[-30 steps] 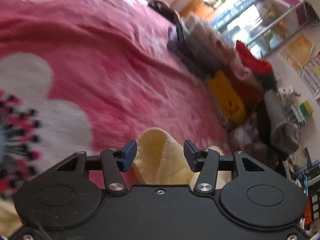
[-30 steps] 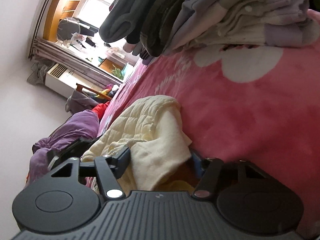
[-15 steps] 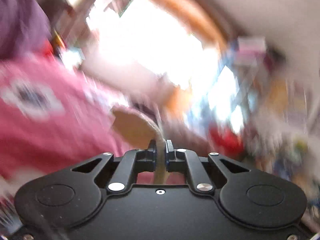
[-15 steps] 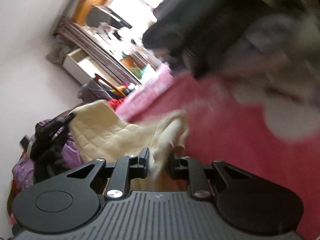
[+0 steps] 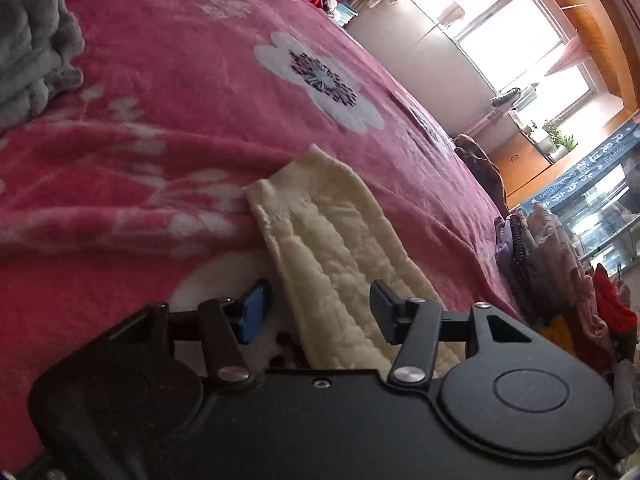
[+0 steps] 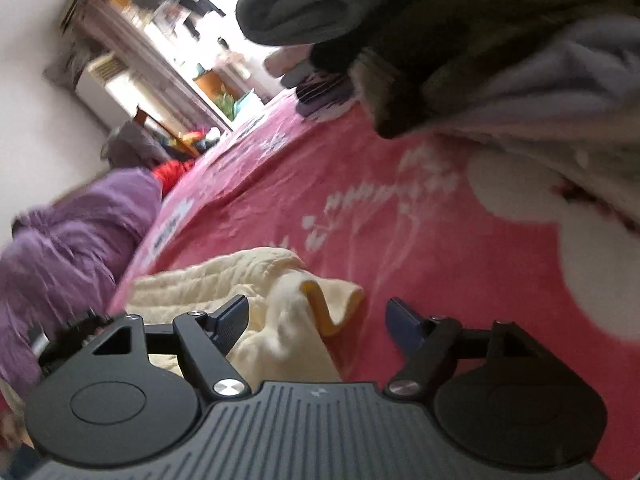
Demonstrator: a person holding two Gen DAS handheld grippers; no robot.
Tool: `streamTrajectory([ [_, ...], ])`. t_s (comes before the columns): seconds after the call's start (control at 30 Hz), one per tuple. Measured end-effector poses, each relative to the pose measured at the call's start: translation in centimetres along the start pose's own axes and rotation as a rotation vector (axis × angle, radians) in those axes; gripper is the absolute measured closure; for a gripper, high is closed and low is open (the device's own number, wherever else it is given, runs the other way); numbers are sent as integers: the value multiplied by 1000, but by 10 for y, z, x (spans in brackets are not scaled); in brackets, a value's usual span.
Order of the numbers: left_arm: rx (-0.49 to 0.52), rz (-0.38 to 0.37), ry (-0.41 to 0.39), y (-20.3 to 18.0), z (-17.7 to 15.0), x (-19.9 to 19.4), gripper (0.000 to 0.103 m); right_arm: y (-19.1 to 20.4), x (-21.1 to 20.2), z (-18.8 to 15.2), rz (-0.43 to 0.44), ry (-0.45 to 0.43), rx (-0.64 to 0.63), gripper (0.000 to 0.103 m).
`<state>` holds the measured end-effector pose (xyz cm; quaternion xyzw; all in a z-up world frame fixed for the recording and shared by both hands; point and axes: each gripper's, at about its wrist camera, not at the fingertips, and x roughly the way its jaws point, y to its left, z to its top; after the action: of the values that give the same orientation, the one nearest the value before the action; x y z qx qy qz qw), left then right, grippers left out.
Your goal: Fold clothes
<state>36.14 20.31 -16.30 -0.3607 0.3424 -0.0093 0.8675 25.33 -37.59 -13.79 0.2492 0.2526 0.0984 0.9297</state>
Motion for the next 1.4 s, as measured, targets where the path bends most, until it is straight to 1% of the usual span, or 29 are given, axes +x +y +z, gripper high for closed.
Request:
streamTrajectory([
  [0.07,12,2,-1,-3,-1,5,50,4,-2,1,-9,-29,-24,38],
  [0.1,23,2,2,-6,0,8,51,6,-2,1,-13,-44,-36,52],
  [0.13,40,5,4,-9,1,11,51,8,-3,1,-17,-59,-48,73],
  [0.17,69,15,6,-15,3,13,64,10,-4,1,-22,-73,-60,81],
  [0.2,100,22,10,-21,5,16,86,12,-5,2,-26,-88,-73,85],
  [0.23,133,17,17,-28,3,23,94,14,-5,2,-31,-102,-85,88],
  [0.3,195,-8,10,-44,3,31,98,18,-7,3,-39,-132,-109,89],
  [0.33,239,-24,-18,-54,2,32,98,20,-8,3,-44,-146,-121,89],
  [0.37,278,-50,-56,-65,3,31,98,22,-9,3,-48,-161,-133,89],
  [0.43,316,-174,-200,-90,5,13,98,26,-10,4,-57,-190,-157,89],
  [0.47,328,-230,-265,-101,7,6,98,28,-11,4,-61,-205,-169,89],
  [0.5,316,-269,-305,-109,9,3,98,30,-12,4,-65,-219,-181,89],
  [0.57,296,-332,-369,-123,12,1,98,33,-12,5,-77,-242,-200,86],
  [0.6,298,-305,-326,-127,13,13,97,24,-2,5,-116,-176,-146,74],
  [0.63,300,-252,-263,-127,12,30,94,14,9,4,-156,-97,-87,49],
  [0.67,305,-191,-201,-127,9,47,74,4,18,2,-192,-38,-43,36],
  [0.7,317,-106,-138,-124,4,62,50,-3,21,1,-222,-2,-17,26],
  [0.73,329,-22,-74,-121,-1,77,51,-7,18,0,-213,-5,5,27],
  [0.77,336,43,-28,-118,-6,89,51,-11,14,-1,-205,-8,27,27],
  [0.8,328,43,-37,-114,-10,90,49,-15,10,-1,-196,-10,50,25],
  [0.9,332,34,-39,-117,-11,86,47,-28,-2,-3,-171,-18,117,23],
  [0.97,307,22,-16,-123,-11,95,46,-36,-9,-4,-154,-24,162,23],
  [1.1,200,-70,41,-115,-13,94,46,-52,-24,-7,-121,-35,248,23],
  [1.17,150,-125,73,-121,-15,96,46,-50,-27,-7,-141,-38,210,23],
  [1.2,141,-150,92,-124,-18,97,46,-49,-29,-7,-151,-40,191,25],
  [1.23,147,-157,102,-128,-23,98,46,-48,-30,-7,-160,-42,173,52],
  [1.27,168,-150,104,-133,-27,98,46,-47,-32,-7,-170,-44,154,75],
  [1.3,189,-142,105,-137,-31,99,46,-46,-33,-7,-180,-45,135,91],
  [1.4,256,-113,99,-147,-37,99,46,-44,-38,-7,-209,-51,78,92],
])
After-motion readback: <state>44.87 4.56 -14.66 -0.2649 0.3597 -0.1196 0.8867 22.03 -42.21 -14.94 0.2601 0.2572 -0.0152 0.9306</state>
